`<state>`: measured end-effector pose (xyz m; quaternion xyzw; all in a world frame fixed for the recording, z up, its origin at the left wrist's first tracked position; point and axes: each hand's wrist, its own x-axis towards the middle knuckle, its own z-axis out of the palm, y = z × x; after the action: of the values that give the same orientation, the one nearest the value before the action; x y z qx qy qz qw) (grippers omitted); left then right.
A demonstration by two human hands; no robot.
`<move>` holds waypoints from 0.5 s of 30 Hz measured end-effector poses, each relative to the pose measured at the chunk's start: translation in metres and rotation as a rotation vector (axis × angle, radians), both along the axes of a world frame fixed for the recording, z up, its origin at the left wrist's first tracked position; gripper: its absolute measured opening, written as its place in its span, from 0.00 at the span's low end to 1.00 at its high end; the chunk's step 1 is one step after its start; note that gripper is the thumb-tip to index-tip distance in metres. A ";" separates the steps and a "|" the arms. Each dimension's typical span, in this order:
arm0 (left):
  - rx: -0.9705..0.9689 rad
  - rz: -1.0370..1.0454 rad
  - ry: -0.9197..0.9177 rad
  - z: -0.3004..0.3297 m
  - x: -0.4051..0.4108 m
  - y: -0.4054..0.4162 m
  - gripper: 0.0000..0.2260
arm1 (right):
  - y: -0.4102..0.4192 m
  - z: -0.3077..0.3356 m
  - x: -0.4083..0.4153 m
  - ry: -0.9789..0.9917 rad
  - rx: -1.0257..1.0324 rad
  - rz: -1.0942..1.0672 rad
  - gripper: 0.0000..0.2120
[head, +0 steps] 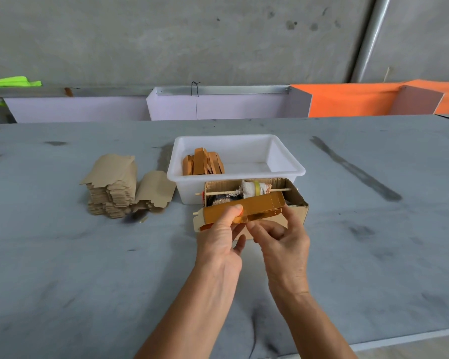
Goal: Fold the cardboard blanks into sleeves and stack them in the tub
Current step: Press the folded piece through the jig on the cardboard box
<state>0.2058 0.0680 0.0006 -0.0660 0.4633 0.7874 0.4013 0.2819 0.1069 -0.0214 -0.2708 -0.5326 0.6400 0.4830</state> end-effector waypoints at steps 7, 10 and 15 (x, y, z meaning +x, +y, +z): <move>-0.035 -0.016 -0.019 0.001 0.001 0.001 0.24 | 0.009 0.002 0.005 0.034 0.080 0.086 0.12; -0.063 0.001 0.007 -0.003 0.002 0.001 0.22 | 0.011 0.000 0.007 0.023 0.086 0.088 0.10; -0.094 0.032 0.059 -0.008 0.004 0.002 0.17 | 0.010 -0.004 0.011 0.033 0.038 0.083 0.10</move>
<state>0.2103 0.0704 -0.0077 -0.0691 0.5104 0.7726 0.3711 0.2926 0.1167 -0.0252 -0.2287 -0.5472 0.6539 0.4699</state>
